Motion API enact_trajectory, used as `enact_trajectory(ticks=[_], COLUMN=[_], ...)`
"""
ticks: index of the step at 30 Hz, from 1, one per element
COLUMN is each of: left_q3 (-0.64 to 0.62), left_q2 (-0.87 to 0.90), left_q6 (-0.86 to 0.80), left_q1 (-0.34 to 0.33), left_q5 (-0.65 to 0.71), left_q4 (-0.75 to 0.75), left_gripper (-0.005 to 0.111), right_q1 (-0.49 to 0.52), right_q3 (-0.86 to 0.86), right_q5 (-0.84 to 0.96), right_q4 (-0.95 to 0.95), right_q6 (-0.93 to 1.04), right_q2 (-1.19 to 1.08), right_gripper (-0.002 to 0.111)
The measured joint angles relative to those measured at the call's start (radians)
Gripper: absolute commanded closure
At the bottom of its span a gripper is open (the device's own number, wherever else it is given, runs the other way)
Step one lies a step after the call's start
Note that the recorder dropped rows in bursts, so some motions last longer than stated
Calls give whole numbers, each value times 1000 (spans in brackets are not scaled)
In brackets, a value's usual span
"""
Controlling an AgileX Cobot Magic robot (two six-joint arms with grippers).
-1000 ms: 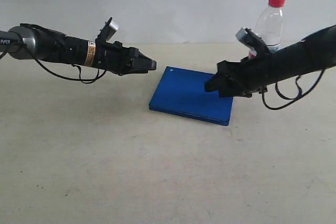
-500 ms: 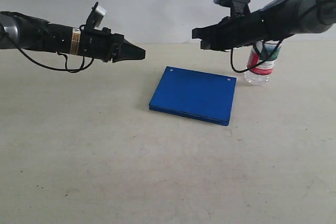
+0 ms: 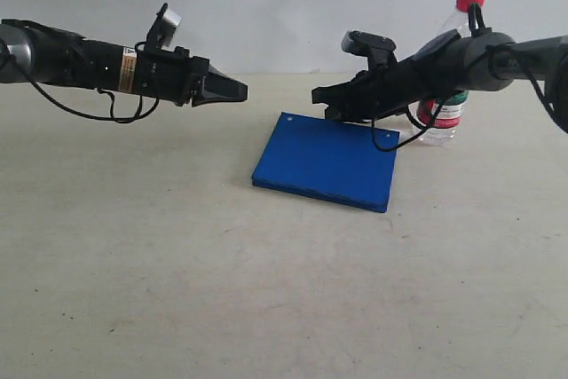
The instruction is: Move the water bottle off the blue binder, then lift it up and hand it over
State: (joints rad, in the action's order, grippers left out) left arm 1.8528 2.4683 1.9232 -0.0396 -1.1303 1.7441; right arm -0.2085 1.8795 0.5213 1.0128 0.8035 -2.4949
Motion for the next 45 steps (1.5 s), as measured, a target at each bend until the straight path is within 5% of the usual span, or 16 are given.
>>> enact_trajectory(ticks=[7,15,22,29,37,45], left_q3=[0,0,0,-50,-81,-81], left_q2=[0,-31,-63,-118,-120,-120], left_q6=[0,14,46,50,139,142], left_q1=[-2,-64,-87,-83,-81,-66], left_q5=[-34,-62,-81,-83,-85,-85], left_q4=[0,2,2,4,4,4], left_gripper=[102,102,102,102,102,102], right_q1=[0,-107,-252,-256,-345,-423], right_q3=[18,22,16,-5,-575,-950], right_q5=[176,637,653,679,693,554], right_q4=[-190,-289,-527,-663,-623,-565], right_q6=[-127,-54,-49,-96,-127,-101], right_q2=[8,20,84,313,603,679], right_gripper=[109,109,109,109,109,109])
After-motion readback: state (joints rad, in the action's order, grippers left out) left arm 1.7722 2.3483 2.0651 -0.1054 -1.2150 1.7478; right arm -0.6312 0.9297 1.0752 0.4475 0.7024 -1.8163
